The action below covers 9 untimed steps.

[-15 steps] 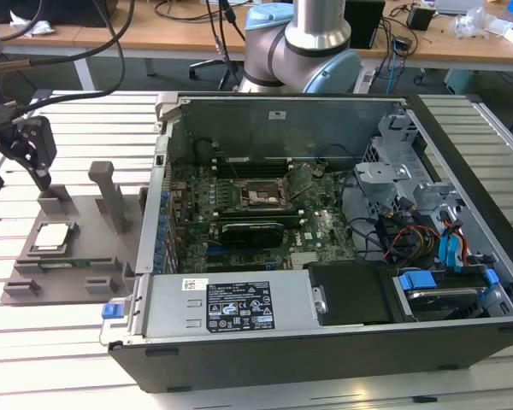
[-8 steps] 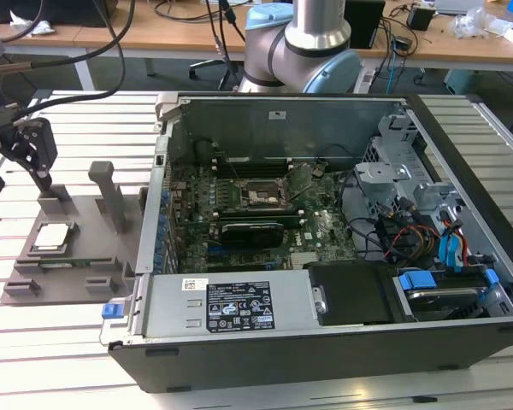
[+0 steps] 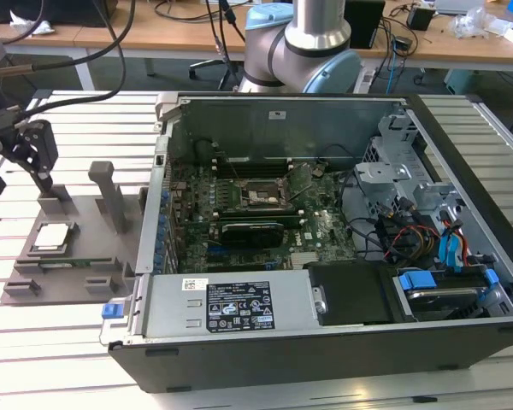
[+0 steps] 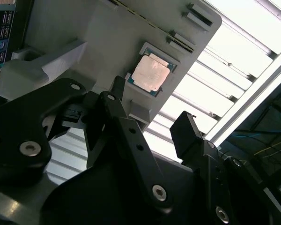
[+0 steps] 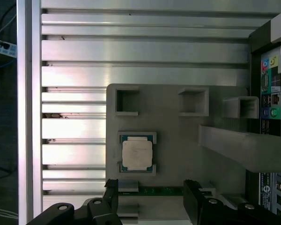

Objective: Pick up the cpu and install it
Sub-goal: 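Pick up the cpu and move it towards the insertion slot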

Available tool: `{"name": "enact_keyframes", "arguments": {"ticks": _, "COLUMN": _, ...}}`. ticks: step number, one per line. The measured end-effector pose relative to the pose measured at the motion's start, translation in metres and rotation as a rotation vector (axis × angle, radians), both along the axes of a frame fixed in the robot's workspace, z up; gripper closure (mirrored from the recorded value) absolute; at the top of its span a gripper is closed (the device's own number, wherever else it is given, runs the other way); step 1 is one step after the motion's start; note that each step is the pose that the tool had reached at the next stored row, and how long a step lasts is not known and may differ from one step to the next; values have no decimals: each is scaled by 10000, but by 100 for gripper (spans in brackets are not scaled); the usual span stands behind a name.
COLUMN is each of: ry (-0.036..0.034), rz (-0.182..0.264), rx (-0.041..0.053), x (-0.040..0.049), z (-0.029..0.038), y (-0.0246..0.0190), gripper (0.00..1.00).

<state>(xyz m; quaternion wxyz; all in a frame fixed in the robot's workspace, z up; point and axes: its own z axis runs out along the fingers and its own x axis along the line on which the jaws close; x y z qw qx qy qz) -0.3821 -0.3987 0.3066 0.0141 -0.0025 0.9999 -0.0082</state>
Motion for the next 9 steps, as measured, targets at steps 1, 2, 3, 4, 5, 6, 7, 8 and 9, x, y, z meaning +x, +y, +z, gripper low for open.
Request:
{"name": "enact_keyframes", "arguments": {"ticks": 1, "ry": 0, "rz": 0, "rx": 0, "x": 0, "z": -4, "y": 0, "gripper": 34}}
{"name": "enact_keyframes", "arguments": {"ticks": 2, "ry": -1, "rz": 0, "rx": 0, "x": 0, "z": -5, "y": 0, "gripper": 34}}
{"name": "enact_keyframes", "arguments": {"ticks": 3, "ry": 0, "rz": 0, "rx": 0, "x": 0, "z": -7, "y": 0, "gripper": 34}}
{"name": "enact_keyframes", "arguments": {"ticks": 4, "ry": 1, "rz": 0, "rx": 0, "x": 0, "z": -10, "y": 0, "gripper": 34}}
{"name": "enact_keyframes", "arguments": {"ticks": 5, "ry": 0, "rz": 0, "rx": 0, "x": 0, "z": -12, "y": 0, "gripper": 34}}
{"name": "enact_keyframes", "arguments": {"ticks": 6, "ry": 0, "rz": 0, "rx": 0, "x": 0, "z": -15, "y": 0, "gripper": 34}}
{"name": "enact_keyframes", "arguments": {"ticks": 7, "ry": 0, "rz": 0, "rx": 0, "x": 0, "z": -18, "y": 0, "gripper": 34}}
{"name": "enact_keyframes", "arguments": {"ticks": 8, "ry": 0, "rz": 0, "rx": 0, "x": 0, "z": -20, "y": 0, "gripper": 34}}
{"name": "enact_keyframes", "arguments": {"ticks": 9, "ry": 0, "rz": 0, "rx": 0, "x": 0, "z": -22, "y": 0, "gripper": 34}}
